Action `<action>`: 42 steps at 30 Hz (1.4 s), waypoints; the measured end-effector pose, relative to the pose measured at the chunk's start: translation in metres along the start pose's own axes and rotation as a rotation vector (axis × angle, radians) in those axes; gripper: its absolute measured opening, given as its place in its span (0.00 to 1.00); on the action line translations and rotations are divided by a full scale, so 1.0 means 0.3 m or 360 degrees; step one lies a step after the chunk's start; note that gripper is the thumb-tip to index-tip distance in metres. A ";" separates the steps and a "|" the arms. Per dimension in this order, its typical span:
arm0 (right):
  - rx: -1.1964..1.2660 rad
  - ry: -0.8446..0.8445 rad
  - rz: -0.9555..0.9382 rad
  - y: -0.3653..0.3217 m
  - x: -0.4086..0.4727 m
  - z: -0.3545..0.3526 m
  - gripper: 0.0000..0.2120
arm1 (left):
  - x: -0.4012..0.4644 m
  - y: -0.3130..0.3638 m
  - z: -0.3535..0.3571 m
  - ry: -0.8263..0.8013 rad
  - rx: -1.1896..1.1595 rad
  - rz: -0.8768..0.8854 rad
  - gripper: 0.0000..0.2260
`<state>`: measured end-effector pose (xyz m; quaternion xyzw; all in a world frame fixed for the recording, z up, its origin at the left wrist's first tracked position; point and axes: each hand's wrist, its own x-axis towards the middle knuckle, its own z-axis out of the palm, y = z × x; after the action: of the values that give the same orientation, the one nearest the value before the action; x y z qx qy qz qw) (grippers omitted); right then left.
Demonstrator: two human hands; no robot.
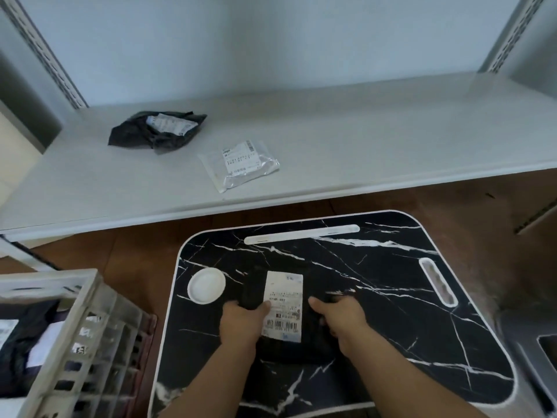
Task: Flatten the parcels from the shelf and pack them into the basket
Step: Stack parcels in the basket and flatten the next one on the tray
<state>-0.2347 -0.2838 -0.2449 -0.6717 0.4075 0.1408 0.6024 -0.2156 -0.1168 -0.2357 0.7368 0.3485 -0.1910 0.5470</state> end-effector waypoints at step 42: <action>-0.0689 -0.0807 -0.0755 -0.247 -0.536 1.125 0.05 | 0.390 -0.193 -1.302 0.0347 -0.1319 -0.0335 0.07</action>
<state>-0.1807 0.0844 -0.1633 -0.8023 0.0408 0.2415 0.5444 -0.2163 0.2949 -0.2237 0.4315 0.5244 -0.0107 0.7340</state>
